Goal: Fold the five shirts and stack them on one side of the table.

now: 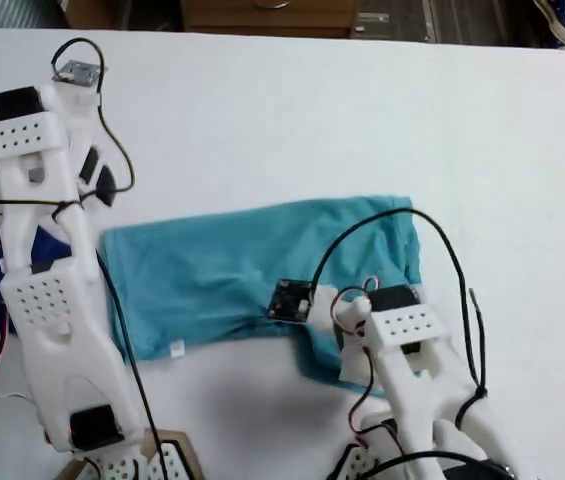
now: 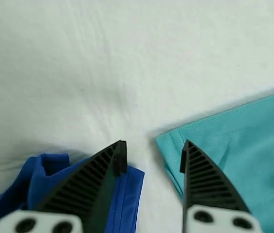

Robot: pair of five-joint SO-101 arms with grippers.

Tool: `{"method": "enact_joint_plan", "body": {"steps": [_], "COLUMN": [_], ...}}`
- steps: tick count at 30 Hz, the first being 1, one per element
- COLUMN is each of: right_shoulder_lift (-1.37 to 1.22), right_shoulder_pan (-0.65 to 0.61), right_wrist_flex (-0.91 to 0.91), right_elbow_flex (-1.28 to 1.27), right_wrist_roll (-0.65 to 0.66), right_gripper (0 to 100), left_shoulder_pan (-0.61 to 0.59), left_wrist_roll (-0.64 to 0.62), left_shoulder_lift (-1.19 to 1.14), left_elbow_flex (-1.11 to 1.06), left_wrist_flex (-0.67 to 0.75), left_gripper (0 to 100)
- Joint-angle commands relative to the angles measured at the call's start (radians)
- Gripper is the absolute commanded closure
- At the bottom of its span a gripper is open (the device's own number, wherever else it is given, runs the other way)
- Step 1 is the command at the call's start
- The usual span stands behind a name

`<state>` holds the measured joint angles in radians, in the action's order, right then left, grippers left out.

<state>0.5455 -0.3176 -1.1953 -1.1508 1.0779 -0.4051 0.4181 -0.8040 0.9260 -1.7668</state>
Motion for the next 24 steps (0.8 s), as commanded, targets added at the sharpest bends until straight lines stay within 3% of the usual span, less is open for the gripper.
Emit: {"method": "enact_joint_plan", "body": {"steps": [1,9,17,24], "right_shoulder_lift": [-0.008,-0.008,-0.008,-0.107], "right_shoulder_pan": [-0.087,-0.217,-0.062,-0.005], "right_wrist_flex": [-0.024,-0.07,-0.142,0.027], "right_elbow_flex": [0.005,0.037,0.288,0.327], "right_wrist_roll": [-0.003,-0.005,-0.008,-0.12], "right_gripper": [97.8,97.8,97.8,97.8], "left_shoulder_pan": [0.008,-0.003,-0.003,0.002], "left_wrist_roll": [0.014,0.014,0.015,0.015], "left_shoulder_lift": [0.009,0.009,0.009,-0.078], "left_elbow_flex": [-0.001,-0.001,-0.001,0.01], "left_wrist_flex": [-0.014,-0.014,-0.012,-0.011], "left_gripper": [79,79,79,79]}}
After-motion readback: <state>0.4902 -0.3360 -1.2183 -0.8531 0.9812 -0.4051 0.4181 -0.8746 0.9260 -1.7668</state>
